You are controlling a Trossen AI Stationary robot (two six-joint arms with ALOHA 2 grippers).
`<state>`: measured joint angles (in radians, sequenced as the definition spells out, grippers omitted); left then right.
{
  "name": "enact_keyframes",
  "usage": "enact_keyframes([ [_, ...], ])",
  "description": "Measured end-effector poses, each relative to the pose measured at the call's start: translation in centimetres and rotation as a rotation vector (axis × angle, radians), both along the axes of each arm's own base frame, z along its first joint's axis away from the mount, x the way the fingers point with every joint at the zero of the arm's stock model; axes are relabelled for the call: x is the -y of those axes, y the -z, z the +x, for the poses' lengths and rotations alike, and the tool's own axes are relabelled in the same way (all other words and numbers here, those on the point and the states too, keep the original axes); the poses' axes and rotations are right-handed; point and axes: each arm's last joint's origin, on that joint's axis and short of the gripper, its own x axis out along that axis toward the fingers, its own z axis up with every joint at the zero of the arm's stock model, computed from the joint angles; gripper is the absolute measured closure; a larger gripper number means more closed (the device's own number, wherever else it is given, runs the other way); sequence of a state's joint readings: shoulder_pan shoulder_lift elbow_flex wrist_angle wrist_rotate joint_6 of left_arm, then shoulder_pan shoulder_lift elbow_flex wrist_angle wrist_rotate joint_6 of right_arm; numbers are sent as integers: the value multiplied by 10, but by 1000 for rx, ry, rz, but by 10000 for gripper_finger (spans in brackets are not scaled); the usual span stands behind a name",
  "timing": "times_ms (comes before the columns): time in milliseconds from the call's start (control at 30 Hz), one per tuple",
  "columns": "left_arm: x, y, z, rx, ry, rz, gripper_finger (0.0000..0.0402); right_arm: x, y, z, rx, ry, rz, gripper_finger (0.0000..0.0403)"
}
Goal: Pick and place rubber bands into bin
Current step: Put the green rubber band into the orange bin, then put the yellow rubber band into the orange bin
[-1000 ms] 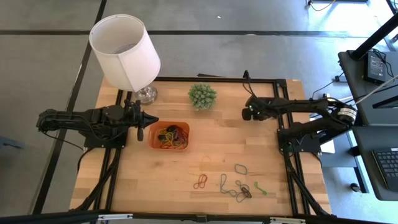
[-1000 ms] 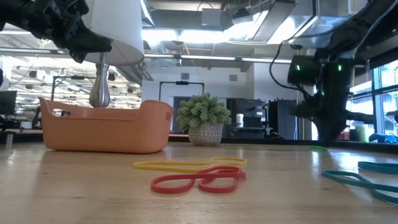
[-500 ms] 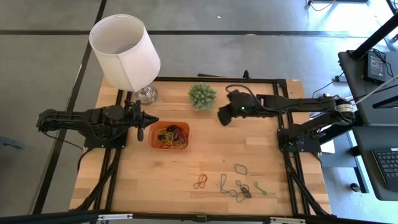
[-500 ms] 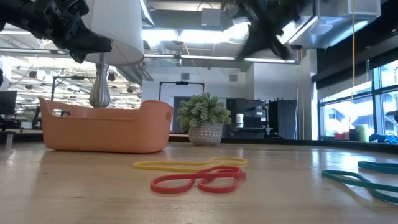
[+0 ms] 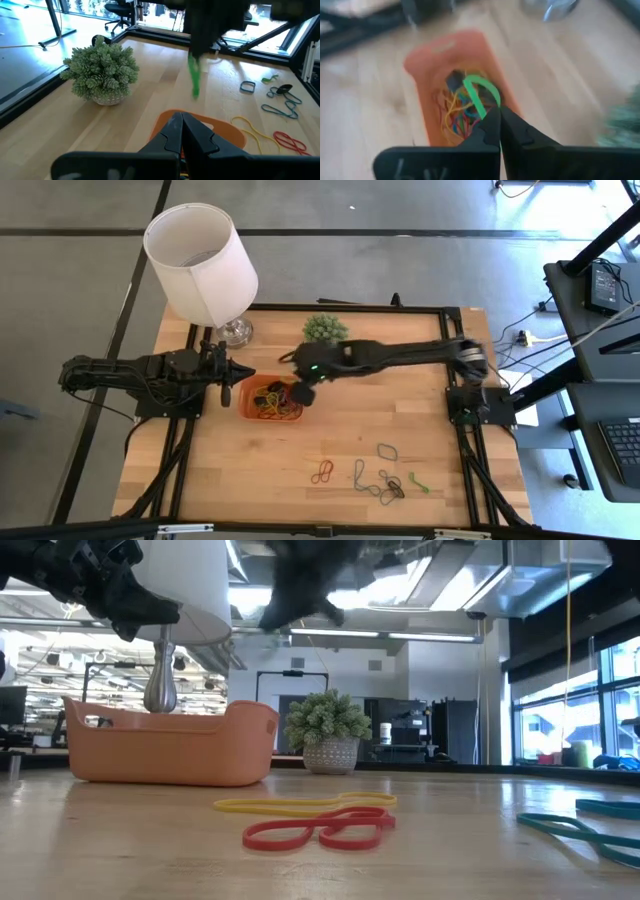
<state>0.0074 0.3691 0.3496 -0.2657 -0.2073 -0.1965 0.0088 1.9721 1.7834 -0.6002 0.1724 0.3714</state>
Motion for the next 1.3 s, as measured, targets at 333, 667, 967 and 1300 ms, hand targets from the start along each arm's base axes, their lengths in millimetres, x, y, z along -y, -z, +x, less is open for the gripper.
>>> enact_keyframes([
  [333,1,0,0,-1,25,-7,400,-8,79,54,-253,-69,51,403],
  [667,1,0,0,-1,25,-8,400,-21,103,67,-282,-118,121,381],
  [967,1,0,0,-1,25,-8,400,-22,101,68,-271,-115,122,295],
  [1300,1,3,-1,-31,25,-8,400,-22,61,65,-211,-152,92,250],
])
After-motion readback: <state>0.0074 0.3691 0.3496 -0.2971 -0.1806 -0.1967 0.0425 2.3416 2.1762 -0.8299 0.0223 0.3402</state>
